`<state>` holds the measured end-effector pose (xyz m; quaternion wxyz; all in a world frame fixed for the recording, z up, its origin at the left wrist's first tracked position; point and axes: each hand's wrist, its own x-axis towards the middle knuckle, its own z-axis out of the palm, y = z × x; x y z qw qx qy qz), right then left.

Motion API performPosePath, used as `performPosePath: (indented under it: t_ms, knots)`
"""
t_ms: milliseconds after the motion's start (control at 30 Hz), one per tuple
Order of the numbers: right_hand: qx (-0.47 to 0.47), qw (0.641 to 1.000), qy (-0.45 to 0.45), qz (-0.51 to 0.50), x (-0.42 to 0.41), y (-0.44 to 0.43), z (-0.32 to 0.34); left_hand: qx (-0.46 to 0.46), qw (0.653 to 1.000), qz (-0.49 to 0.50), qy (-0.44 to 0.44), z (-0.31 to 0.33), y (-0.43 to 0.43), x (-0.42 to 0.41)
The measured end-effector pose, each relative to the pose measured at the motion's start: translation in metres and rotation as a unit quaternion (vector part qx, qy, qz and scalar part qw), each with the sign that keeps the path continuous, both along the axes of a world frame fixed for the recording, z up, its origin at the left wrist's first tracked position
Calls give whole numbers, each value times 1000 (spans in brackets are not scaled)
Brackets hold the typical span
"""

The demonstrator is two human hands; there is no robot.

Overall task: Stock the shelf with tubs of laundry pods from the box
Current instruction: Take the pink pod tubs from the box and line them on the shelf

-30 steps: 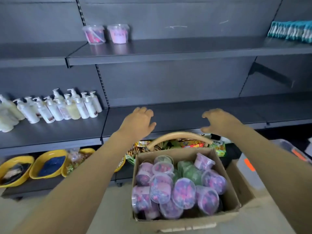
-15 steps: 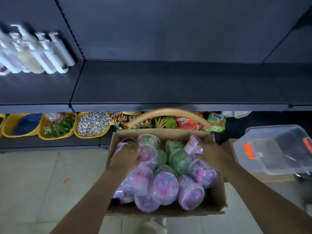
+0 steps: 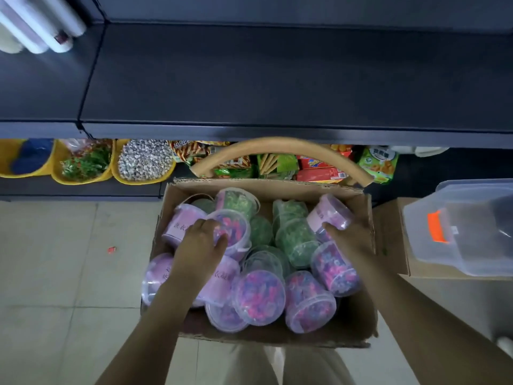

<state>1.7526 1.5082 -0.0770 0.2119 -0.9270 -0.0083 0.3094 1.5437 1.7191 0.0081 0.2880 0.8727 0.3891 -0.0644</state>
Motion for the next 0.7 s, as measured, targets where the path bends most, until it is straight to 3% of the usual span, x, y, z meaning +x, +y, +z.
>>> performPosePath:
  t_ms: [67, 300, 533, 700]
  knots:
    - [-12, 998, 3, -54, 4, -3, -31, 2, 1000, 16, -2, -8, -2, -1]
    - [-18, 969, 23, -245, 4, 21, -28, -4, 997, 73, 28, -26, -6, 2]
    - [9, 962, -3, -272, 4, 25, -32, -27, 990, 135, 42, -29, -10, -1]
    - [25, 972, 0, -235, 4, 20, -10, -21, 989, 127, 71, -32, -10, -5]
